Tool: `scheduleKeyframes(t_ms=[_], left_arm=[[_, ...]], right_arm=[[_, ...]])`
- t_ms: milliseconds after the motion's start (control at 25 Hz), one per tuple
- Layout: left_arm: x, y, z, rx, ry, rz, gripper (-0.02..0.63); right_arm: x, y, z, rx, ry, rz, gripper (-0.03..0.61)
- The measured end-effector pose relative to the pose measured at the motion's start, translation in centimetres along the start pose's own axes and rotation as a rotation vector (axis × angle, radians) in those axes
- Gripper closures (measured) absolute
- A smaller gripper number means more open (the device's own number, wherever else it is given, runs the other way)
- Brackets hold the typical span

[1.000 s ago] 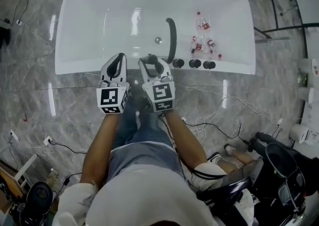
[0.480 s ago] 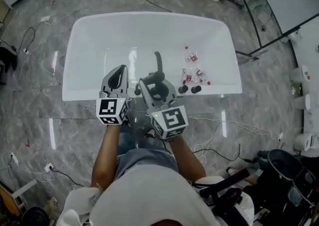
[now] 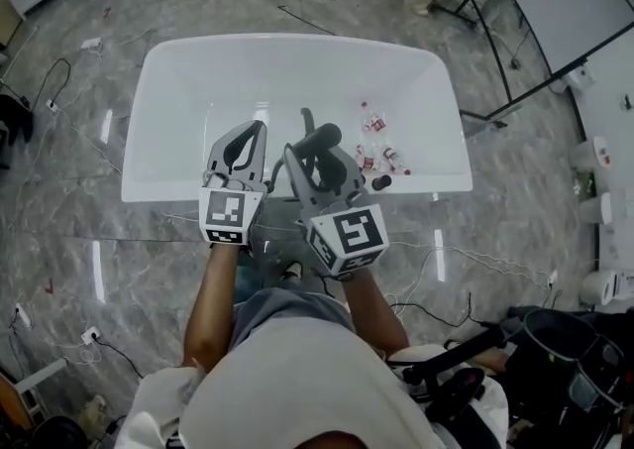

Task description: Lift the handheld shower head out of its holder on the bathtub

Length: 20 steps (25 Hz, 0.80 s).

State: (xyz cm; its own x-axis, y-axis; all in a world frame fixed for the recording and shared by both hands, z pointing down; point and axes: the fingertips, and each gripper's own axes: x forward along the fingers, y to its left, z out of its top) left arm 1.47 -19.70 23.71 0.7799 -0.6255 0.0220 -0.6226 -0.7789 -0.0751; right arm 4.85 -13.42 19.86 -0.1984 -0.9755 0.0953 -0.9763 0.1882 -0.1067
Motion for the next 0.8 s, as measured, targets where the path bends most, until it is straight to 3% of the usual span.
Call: scheduleKeyframes(t_ms=[520, 800], left_arm=[[-1.7, 0.1, 0.4, 0.003, -0.016, 0.009, 0.595], [0.0, 1.2, 1.8, -0.002, -0.01, -0.009, 0.595]], right_arm=[[-2.2, 1.3, 2.8, -0.005, -0.054, 0.017, 0.439], [-1.3, 1.4, 6.9, -0.022, -0.097, 0.05, 0.439]])
